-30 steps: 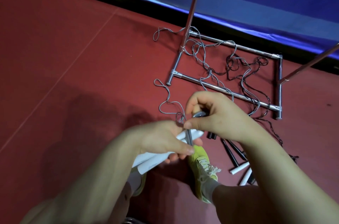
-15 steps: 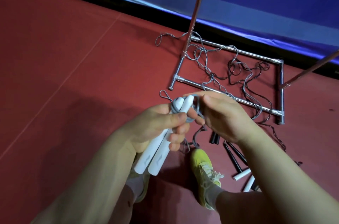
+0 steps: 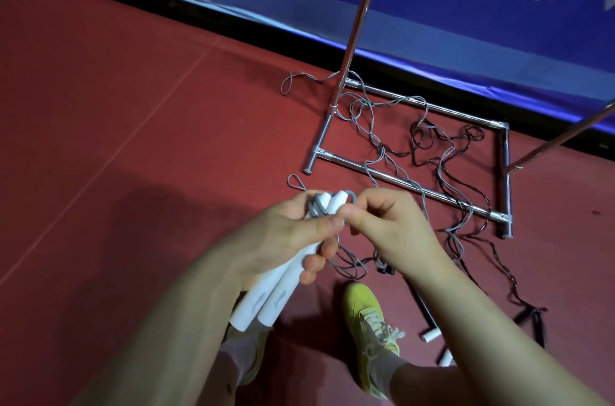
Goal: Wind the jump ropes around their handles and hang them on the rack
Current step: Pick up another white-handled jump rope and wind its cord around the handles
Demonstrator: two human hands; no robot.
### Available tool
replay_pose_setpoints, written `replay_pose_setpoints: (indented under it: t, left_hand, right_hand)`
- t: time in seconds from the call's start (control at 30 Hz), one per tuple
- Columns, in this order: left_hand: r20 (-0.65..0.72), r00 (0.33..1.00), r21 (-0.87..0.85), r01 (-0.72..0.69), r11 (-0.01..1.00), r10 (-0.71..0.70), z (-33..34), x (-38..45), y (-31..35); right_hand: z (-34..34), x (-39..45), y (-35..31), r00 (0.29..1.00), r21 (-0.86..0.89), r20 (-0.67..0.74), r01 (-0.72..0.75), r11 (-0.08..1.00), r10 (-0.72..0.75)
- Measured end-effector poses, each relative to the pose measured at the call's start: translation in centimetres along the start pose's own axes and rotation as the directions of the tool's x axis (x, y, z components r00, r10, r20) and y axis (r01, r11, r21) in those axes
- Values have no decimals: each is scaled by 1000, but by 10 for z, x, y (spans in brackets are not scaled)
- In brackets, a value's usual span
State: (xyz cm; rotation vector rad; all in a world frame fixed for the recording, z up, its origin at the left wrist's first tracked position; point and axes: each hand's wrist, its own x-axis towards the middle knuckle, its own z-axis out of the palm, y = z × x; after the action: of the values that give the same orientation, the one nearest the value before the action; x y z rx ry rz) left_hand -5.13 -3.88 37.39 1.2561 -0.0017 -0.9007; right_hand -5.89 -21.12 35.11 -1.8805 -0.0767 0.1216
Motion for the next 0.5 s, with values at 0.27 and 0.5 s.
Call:
replay_pose_setpoints:
  t: [0.27,0.5]
  left_hand:
    - [-170,981,92,-81,992,96,5,3,0]
    - [-248,964,98,-69,993,91,0,3,-1]
  right_hand:
    - [12,2,6,997,-117,-72,-38,992,30]
    - [25,8,2,986,-193,-152,-90,977,61]
